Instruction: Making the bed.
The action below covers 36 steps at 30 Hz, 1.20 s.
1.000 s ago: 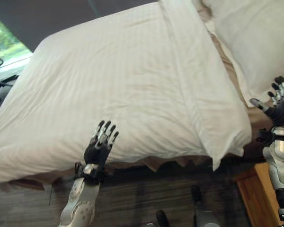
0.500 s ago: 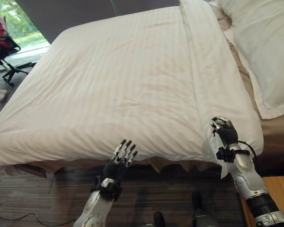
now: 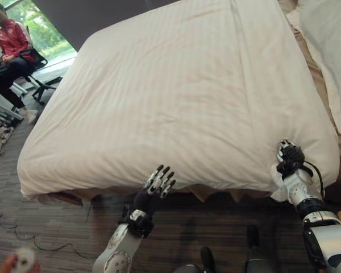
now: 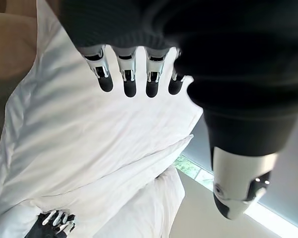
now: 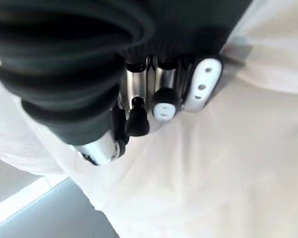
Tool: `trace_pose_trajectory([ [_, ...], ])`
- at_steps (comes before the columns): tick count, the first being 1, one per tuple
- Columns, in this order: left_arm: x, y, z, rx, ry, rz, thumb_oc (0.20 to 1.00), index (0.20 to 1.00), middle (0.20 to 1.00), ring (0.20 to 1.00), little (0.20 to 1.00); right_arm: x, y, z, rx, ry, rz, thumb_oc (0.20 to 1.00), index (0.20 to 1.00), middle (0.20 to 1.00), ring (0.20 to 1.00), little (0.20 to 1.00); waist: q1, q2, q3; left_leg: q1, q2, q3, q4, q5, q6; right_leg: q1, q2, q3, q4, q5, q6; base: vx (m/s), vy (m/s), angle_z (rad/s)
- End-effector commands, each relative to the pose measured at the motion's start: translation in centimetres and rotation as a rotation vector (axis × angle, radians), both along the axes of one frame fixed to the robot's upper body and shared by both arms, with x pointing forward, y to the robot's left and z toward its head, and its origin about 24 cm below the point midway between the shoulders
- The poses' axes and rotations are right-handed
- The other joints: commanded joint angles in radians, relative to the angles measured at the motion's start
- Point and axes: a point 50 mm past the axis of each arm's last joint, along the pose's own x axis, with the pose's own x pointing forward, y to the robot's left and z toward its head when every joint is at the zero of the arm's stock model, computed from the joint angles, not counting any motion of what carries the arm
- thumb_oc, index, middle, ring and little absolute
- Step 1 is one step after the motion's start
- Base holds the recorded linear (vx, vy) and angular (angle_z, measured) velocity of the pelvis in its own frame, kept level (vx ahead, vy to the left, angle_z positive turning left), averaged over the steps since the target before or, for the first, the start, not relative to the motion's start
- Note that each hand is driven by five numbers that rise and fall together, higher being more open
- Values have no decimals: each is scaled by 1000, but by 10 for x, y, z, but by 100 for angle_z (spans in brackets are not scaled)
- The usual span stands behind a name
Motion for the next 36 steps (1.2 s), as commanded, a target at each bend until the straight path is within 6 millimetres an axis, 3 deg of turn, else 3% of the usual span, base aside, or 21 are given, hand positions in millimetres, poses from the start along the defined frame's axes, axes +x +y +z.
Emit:
trace_pose_trajectory([
  [1, 10, 2, 21, -25, -128, -8, 1000, 1000, 1000, 1000, 1000, -63, -15, -73, 73, 337, -94, 200, 200, 200, 200, 200, 6, -22, 31, -25, 36, -75, 7, 95, -58, 66, -25, -18, 18, -66, 66, 52, -21, -1],
  [2, 9, 5, 20, -28, -134, 15, 1000, 1000, 1000, 1000, 1000, -115, -17, -111, 151, 477, -166, 200, 200, 200, 200, 200, -16, -26, 36, -13, 39, -73, 7, 86, -58, 78, -21, -20, 18, -74, 67, 40, -24, -1],
  [3, 9, 6, 20, -27, -134, 15, 1000, 1000, 1000, 1000, 1000, -115, -17, -111, 152, 477, -165, 200, 200, 200, 200, 200, -16, -27, 35, -16, 38, -73, 7, 90, -58, 74, -21, -19, 18, -70, 66, 54, -23, 2],
  [4, 8, 9, 22, -37, -143, 38, 1000, 1000, 1000, 1000, 1000, -164, -13, -139, 189, 611, -193, 200, 200, 200, 200, 200, -38, -36, 35, -10, 39, -68, 7, 84, -58, 76, -19, -16, 18, -71, 66, 18, -11, 4],
  [5, 8, 10, 22, -38, -147, 44, 1000, 1000, 1000, 1000, 1000, -184, -14, -147, 197, 665, -216, 200, 200, 200, 200, 200, -45, -39, 34, -8, 39, -66, 7, 82, -58, 78, -18, -15, 18, -72, 66, 30, -8, 5],
  [6, 7, 10, 22, -38, -146, 44, 1000, 1000, 1000, 1000, 1000, -184, -14, -147, 197, 666, -216, 200, 200, 200, 200, 200, -44, -39, 34, -7, 39, -66, 7, 82, -58, 78, -18, -15, 18, -72, 66, 0, 0, 0],
  [9, 5, 16, 21, -48, -152, 85, 1000, 1000, 1000, 1000, 1000, -253, -20, -164, 256, 796, -361, 200, 200, 200, 200, 200, -94, -57, 36, 7, 41, -53, 7, 71, -58, 81, -17, -4, 18, -70, 71, 12, 18, -10],
  [11, 4, 17, 16, -43, -132, 94, 1000, 1000, 1000, 1000, 1000, -264, -26, -162, 254, 795, -402, 200, 200, 200, 200, 200, -111, -67, 34, 14, 42, -47, 7, 66, -58, 84, -17, 2, 18, -68, 73, -3, 22, -19],
  [16, -4, 24, 2, 55, -69, 90, 1000, 1000, 1000, 1000, 1000, -240, -37, -148, 135, 678, -300, 200, 200, 200, 200, 200, -133, -93, 24, 30, 43, -38, 7, 63, -57, 96, -18, 10, 18, -57, 75, -17, 13, -26],
  [17, -10, 27, -5, 73, -35, 87, 1000, 1000, 1000, 1000, 1000, -223, -38, -137, 44, 612, -193, 200, 200, 200, 200, 200, -139, -101, 23, 39, 43, -38, 7, 61, -57, 105, -17, 10, 18, -57, 75, -18, 2, -5],
  [18, -16, 29, -16, 105, 14, 77, 1000, 1000, 1000, 1000, 1000, -208, -36, -124, -38, 537, -92, 275, 275, 275, 275, 275, -144, -112, 16, 41, 43, -39, 7, 63, -57, 108, -17, 10, 18, -55, 73, 0, 0, 0],
  [19, -29, 35, -32, 197, 84, 50, 1000, 1000, 1000, 1000, 1000, -184, -30, -93, -171, 377, 50, 1000, 1000, 1000, 1000, 1000, -148, -129, 3, 54, 44, -44, 7, 61, -54, 124, -17, 6, 18, -55, 72, -15, 17, 4],
  [23, -44, 32, -57, 286, 200, 33, 1000, 1000, 1000, 1000, 1000, -146, -7, -40, -438, 143, 248, 1000, 1000, 1000, 1000, 1000, -146, -160, -24, 88, 46, -62, 7, 49, -46, 172, -17, -8, 18, -62, 75, -3, 10, 13],
  [24, -44, 32, -57, 286, 200, 33, 1000, 1000, 1000, 1000, 1000, -146, -7, -40, -438, 143, 248, 1000, 1000, 1000, 1000, 1000, -146, -160, -27, 83, 46, -63, 7, 51, -46, 168, -17, -8, 18, -60, 74, -31, 20, 39],
  [26, -39, 19, -62, 273, 213, 64, 1000, 1000, 1000, 1000, 1000, -130, 27, -21, -489, 22, 349, 1000, 1000, 1000, 1000, 1000, -131, -190, -46, 99, 48, -80, 7, 44, -39, 196, -16, -22, 18, -66, 75, -51, 11, 29],
  [27, -39, 19, -62, 273, 213, 64, 1000, 1000, 1000, 1000, 1000, -130, 27, -21, -488, 22, 349, 1000, 1000, 1000, 1000, 1000, -131, -190, -46, 99, 48, -81, 7, 44, -39, 196, -16, -22, 18, -66, 75, -46, 8, 9],
  [29, -36, 12, -65, 232, 234, 108, 1000, 1000, 1000, 1000, 1000, -124, 59, -19, -432, -35, 457, 1000, 1000, 1000, 1000, 1000, -116, -207, -48, 113, 51, -88, 7, 40, -37, 216, -15, -31, 18, -73, 74, -42, 18, 3],
  [30, -36, 12, -65, 232, 234, 108, 1000, 1000, 1000, 1000, 1000, -124, 59, -19, -432, -36, 457, 1000, 1000, 1000, 1000, 1000, -116, -208, -49, 110, 50, -88, 7, 42, -37, 213, -16, -32, 18, -72, 74, -64, -8, 6],
  [32, -28, 12, -61, 238, 210, 148, 1000, 1000, 1000, 1000, 1000, -120, 99, -11, -395, -115, 643, 1000, 1000, 1000, 1000, 1000, -82, -235, -52, 113, 50, -109, 7, 43, -32, 234, -11, -41, 18, -81, 70, -69, -27, 13],
  [36, -18, 23, -50, 286, 150, 197, 1000, 1000, 1000, 1000, 1000, -120, 117, -15, -411, -113, 760, 1000, 1000, 1000, 1000, 1000, -51, -247, -46, 123, 60, -135, 7, 51, -33, 251, -11, -65, 31, -100, 65, -45, -60, 14],
])
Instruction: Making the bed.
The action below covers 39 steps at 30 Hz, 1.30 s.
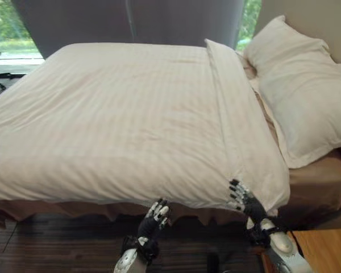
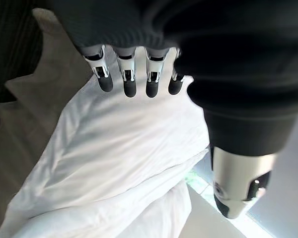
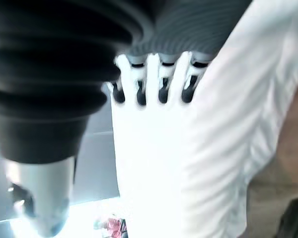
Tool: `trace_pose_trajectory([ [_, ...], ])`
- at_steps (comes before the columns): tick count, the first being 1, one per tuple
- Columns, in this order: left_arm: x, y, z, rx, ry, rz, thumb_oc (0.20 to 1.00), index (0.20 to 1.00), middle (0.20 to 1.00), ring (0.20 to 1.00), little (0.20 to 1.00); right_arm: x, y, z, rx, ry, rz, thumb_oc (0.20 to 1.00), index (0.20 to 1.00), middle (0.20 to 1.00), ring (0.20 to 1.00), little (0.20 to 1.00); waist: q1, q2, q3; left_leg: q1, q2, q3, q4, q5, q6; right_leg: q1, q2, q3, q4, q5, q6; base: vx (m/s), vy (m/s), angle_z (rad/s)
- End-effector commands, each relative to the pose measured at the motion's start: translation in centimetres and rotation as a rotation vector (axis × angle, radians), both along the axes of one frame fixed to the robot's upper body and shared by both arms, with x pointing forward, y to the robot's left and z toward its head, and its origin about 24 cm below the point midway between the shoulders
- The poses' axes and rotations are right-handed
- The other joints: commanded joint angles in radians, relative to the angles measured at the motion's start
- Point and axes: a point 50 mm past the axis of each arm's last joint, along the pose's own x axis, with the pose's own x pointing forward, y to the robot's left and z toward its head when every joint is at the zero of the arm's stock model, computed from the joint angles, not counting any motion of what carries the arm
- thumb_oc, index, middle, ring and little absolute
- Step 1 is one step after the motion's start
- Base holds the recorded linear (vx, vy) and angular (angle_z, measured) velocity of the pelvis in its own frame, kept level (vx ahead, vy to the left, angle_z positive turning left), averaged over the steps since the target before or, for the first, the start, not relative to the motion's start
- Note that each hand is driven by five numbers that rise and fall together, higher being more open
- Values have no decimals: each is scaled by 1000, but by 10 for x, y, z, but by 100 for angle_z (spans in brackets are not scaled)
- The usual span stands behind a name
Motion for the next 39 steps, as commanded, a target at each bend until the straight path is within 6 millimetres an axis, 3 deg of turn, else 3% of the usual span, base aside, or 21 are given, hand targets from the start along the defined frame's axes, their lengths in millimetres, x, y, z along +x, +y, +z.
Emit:
trace_pose_trajectory([
  [1, 24, 17, 23, 103, -157, 47, 1000, 1000, 1000, 1000, 1000, 18, -7, 21, -77, -130, 51, 1000, 1000, 1000, 1000, 1000, 15, 12, 52, -9, 39, -118, 7, 83, -27, 105, -19, -19, 40, -82, 58, -18, -59, 16],
  [4, 24, 23, 30, 123, -186, 68, 1000, 1000, 1000, 1000, 1000, 21, -10, 23, -102, -144, 56, 1000, 1000, 1000, 1000, 1000, 44, 20, 71, -21, 41, -172, 7, 105, -34, 118, -24, -71, 57, -105, 50, -46, -128, 53],
  [5, 25, 27, 34, 132, -207, 89, 1000, 1000, 1000, 1000, 1000, 27, -14, 29, -121, -179, 53, 1000, 1000, 1000, 1000, 1000, 106, 38, 93, -74, 38, -254, 7, 160, -67, 136, -33, -168, 54, -126, 41, -102, -160, 102],
  [6, 25, 27, 34, 132, -208, 89, 1000, 1000, 1000, 1000, 1000, 27, -14, 29, -121, -179, 53, 1000, 1000, 1000, 1000, 1000, 100, 38, 91, -80, 37, -260, 7, 163, -67, 133, -34, -174, 53, -124, 42, -260, -165, 222],
  [7, 31, 26, 37, 131, -220, 101, 1000, 1000, 1000, 1000, 1000, 37, -19, 37, -143, -217, 30, 1000, 1000, 1000, 1000, 1000, 131, 45, 105, -157, 17, -323, 7, 205, -90, 127, -52, -276, 54, -132, 41, -423, -13, 293],
  [8, 36, 29, 42, 133, -248, 142, 1000, 1000, 1000, 1000, 1000, 48, -32, 49, -242, -278, -1, 1000, 1000, 1000, 1000, 1000, 140, 33, 122, -155, 60, -156, 67, 198, -63, 88, -104, -363, 82, -111, 47, -452, -29, 313],
  [10, 35, 28, 42, 91, -253, 166, 1000, 1000, 1000, 1000, 1000, 48, -39, 50, -207, -277, -77, 1000, 1000, 1000, 1000, 1000, 126, 23, 113, -98, 129, -52, 199, 140, -76, 92, -118, -422, 70, -110, 45, -354, 50, 343],
  [11, 37, 24, 43, 73, -258, 157, 1000, 1000, 1000, 1000, 1000, 46, -45, 47, -184, -267, -143, 1000, 1000, 1000, 1000, 1000, 86, 24, 88, -27, 183, 53, 260, 152, -96, 82, -134, -495, 68, -93, 39, -387, 217, 230],
  [12, 40, 21, 45, 79, -270, 131, 1000, 1000, 1000, 1000, 1000, 40, -49, 44, -139, -247, -203, 1000, 1000, 1000, 1000, 1000, 40, 34, 62, 35, 196, 132, 249, 143, -112, 73, -154, -554, 79, -82, 42, -279, 220, 61],
  [15, 45, 14, 46, 74, -270, 104, 1000, 1000, 1000, 1000, 1000, 31, -52, 36, -107, -211, -251, 1000, 1000, 1000, 1000, 1000, -4, 49, 36, 68, 177, 202, 182, 113, -116, 71, -184, -614, 101, -70, 56, -152, 295, 137],
  [16, 46, 6, 45, 54, -269, 84, 1000, 1000, 1000, 1000, 1000, 22, -54, 27, -83, -162, -282, 1000, 1000, 1000, 1000, 1000, -27, 62, 22, 64, 117, 206, 51, 59, -76, 69, -226, -638, 110, -16, 93, -175, 488, 136],
  [18, 45, 7, 46, 64, -270, 77, 1000, 1000, 1000, 1000, 1000, 20, -54, 24, -83, -150, -282, 1000, 1000, 1000, 1000, 1000, -27, 58, 23, 59, 98, 199, 24, 49, -59, 62, -239, -633, 109, 6, 109, -120, 395, 139],
  [19, 42, 10, 48, 70, -281, 73, 1000, 1000, 1000, 1000, 1000, 19, -48, 21, -82, -139, -263, 1000, 1000, 1000, 1000, 1000, -19, 41, 32, 51, 57, 189, 10, -5, -25, 39, -278, -613, 110, 74, 149, -96, 369, 29],
  [21, 42, 12, 49, 81, -286, 71, 1000, 1000, 1000, 1000, 1000, 18, -45, 20, -71, -135, -261, 1000, 1000, 1000, 1000, 1000, -14, 34, 38, 53, 45, 191, 8, -17, -14, 32, -286, -599, 114, 83, 157, -135, 291, -75],
  [22, 44, 16, 49, 140, -287, 60, 1000, 1000, 1000, 1000, 1000, 21, -34, 18, -2, -130, -265, 1000, 1000, 1000, 1000, 1000, -40, 20, 72, 50, 31, 154, 8, -20, 3, -16, -260, -418, 180, 64, 166, -209, 223, 42],
  [23, 44, 20, 44, 166, -269, 66, 1000, 1000, 1000, 1000, 1000, 21, -29, 18, 53, -122, -249, 1000, 1000, 1000, 1000, 1000, -95, 14, 79, 31, 25, 91, 7, 10, 16, -65, -125, -47, 214, -7, 143, -208, 214, 106],
  [24, 44, 20, 44, 166, -269, 66, 1000, 1000, 1000, 1000, 1000, 21, -29, 18, 53, -122, -249, 1000, 1000, 1000, 1000, 1000, -93, 14, 80, 32, 25, 93, 7, 9, 16, -66, -124, -45, 216, -8, 143, -81, 167, 93],
  [26, 42, 22, 44, 209, -270, 38, 1000, 1000, 1000, 1000, 1000, 13, -33, 14, 27, -98, -227, 1000, 1000, 1000, 1000, 1000, -106, 20, 70, 7, 7, 5, 7, 23, 34, -34, -30, 97, 245, -75, 105, -45, 178, 77],
  [30, 46, 21, 46, 230, -286, 33, 1000, 1000, 1000, 1000, 1000, 8, -36, 5, 28, -54, -252, 1000, 1000, 1000, 1000, 1000, -97, 11, 58, -6, -22, -57, 7, 33, 45, 1, -29, 115, 169, -78, 84, -27, 39, 88],
  [33, 41, 16, 46, 91, -278, 119, 1000, 1000, 1000, 1000, 1000, 9, -39, 3, 42, -39, -282, 1000, 1000, 1000, 1000, 1000, -58, -7, 34, 8, -22, -62, 7, 32, 43, 53, -29, 83, 106, -57, 84, 45, -42, 18],
  [39, 36, 8, 38, 155, -228, 37, 1000, 1000, 1000, 1000, 1000, 13, -38, 5, 82, -41, -325, 1000, 1000, 1000, 1000, 1000, -49, -8, 17, 17, -19, -72, 7, 36, 36, 83, -31, 59, 83, -60, 77, 18, -24, 1],
])
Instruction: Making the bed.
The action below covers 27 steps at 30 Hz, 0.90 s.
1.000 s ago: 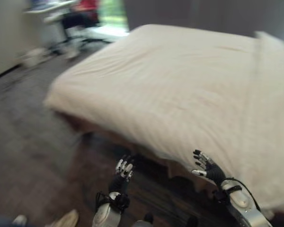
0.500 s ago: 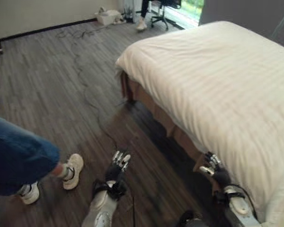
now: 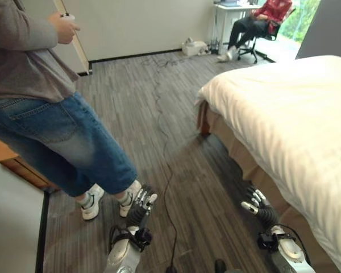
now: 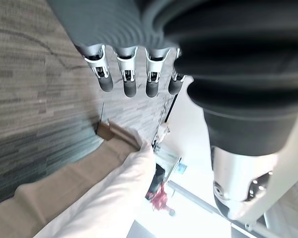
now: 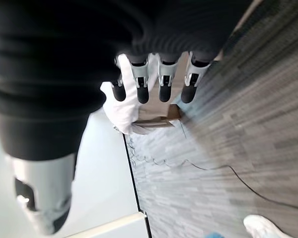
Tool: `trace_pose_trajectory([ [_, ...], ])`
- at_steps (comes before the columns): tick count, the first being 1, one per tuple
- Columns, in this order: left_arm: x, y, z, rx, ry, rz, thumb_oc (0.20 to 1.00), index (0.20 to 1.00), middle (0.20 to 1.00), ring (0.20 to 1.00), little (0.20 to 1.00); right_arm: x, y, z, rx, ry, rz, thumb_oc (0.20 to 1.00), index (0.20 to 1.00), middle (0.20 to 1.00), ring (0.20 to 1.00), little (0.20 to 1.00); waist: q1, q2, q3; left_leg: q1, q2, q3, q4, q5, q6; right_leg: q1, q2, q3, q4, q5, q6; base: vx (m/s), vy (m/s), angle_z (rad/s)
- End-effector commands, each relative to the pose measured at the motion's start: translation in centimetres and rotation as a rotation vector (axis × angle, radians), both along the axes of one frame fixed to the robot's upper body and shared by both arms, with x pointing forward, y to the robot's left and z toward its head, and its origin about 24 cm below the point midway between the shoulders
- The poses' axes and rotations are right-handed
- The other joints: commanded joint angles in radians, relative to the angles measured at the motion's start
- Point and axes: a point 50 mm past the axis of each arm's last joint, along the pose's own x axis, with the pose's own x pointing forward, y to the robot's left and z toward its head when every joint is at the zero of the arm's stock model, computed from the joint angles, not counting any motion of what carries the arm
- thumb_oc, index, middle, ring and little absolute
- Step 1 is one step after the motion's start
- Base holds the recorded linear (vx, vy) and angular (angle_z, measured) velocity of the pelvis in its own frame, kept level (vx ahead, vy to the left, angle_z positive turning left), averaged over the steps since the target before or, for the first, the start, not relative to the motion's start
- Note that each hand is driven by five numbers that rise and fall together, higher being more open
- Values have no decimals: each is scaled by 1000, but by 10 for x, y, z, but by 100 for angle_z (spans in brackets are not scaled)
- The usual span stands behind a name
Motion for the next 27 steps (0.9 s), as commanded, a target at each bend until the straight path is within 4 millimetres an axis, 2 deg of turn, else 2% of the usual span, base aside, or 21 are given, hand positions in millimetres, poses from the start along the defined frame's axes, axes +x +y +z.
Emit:
trace_pose_trajectory([
  [1, 22, -3, 21, 43, -115, -56, 1000, 1000, 1000, 1000, 1000, 18, 2, 22, 39, -128, 1, 1000, 1000, 1000, 1000, 1000, 4, 9, -7, 81, 34, -80, 12, -39, -19, 2, 8, -30, 32, 33, 41, 0, 0, 0],
  [9, 25, -6, 23, -1, -127, -36, 1000, 1000, 1000, 1000, 1000, 9, 8, 12, 30, -72, 55, 1000, 1000, 1000, 1000, 1000, 0, 10, -15, 96, 44, -76, 12, -40, -27, 17, 11, -43, 23, 27, 34, 5, -8, 0],
  [15, 22, -13, 20, -13, -115, -73, 1000, 1000, 1000, 1000, 1000, 13, 9, 16, 0, -91, 80, 1000, 1000, 1000, 1000, 1000, 4, 13, -17, 101, 48, -74, 12, -42, -31, 30, 13, -50, 4, 29, 34, 0, 0, 0],
  [27, 22, -12, 16, -50, -98, -41, 1000, 1000, 1000, 1000, 1000, 12, 15, 14, -1, -77, 122, 1000, 1000, 1000, 1000, 1000, 8, 13, -16, 102, 45, -74, 12, -49, -32, 39, 11, -51, -14, 32, 35, 0, 0, 0],
])
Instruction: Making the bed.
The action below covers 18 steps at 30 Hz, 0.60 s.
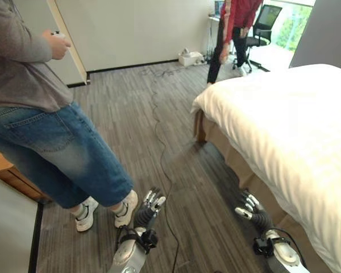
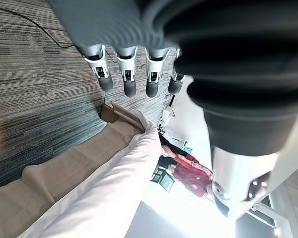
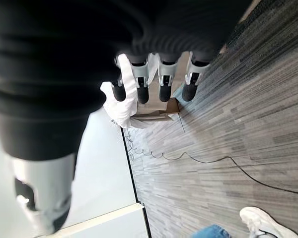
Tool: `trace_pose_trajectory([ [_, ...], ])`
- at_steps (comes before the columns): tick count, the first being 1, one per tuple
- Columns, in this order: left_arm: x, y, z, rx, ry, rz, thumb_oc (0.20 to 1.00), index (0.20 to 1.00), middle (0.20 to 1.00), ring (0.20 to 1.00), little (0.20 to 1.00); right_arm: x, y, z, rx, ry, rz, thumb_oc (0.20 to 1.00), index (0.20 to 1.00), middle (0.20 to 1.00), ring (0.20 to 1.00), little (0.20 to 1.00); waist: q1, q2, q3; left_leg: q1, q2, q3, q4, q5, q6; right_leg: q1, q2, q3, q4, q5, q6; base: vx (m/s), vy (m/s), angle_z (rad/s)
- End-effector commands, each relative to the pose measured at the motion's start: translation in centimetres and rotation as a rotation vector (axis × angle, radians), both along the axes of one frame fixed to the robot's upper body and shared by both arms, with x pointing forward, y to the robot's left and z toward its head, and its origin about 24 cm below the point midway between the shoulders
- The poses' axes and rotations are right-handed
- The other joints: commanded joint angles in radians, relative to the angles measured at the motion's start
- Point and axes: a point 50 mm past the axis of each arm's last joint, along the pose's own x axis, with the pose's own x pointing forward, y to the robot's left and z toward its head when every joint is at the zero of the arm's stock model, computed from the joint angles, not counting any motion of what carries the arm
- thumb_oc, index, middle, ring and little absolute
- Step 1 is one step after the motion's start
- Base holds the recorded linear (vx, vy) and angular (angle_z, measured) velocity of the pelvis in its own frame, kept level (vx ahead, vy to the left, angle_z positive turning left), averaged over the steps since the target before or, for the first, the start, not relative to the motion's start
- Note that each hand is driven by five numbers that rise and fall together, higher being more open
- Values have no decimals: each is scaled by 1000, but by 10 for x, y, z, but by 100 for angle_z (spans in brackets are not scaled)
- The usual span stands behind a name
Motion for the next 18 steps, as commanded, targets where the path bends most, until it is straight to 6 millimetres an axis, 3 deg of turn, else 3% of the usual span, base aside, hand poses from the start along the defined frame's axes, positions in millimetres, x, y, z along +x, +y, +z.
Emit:
trace_pose_trajectory([
  [1, 21, -3, 15, -39, -100, 8, 1000, 1000, 1000, 1000, 1000, 21, -1, 22, -9, -125, 31, 1000, 1000, 1000, 1000, 1000, 9, 0, 12, 75, 22, -73, 12, -38, -6, -4, -12, -46, 30, 27, 45, 0, 0, 0],
  [18, 21, -2, 12, -47, -89, 13, 1000, 1000, 1000, 1000, 1000, 20, -3, 19, -17, -107, 28, 1000, 1000, 1000, 1000, 1000, 7, -1, 17, 84, 20, -73, 12, -42, -5, 4, -14, -44, 28, 28, 47, 1, 1, 0],
])
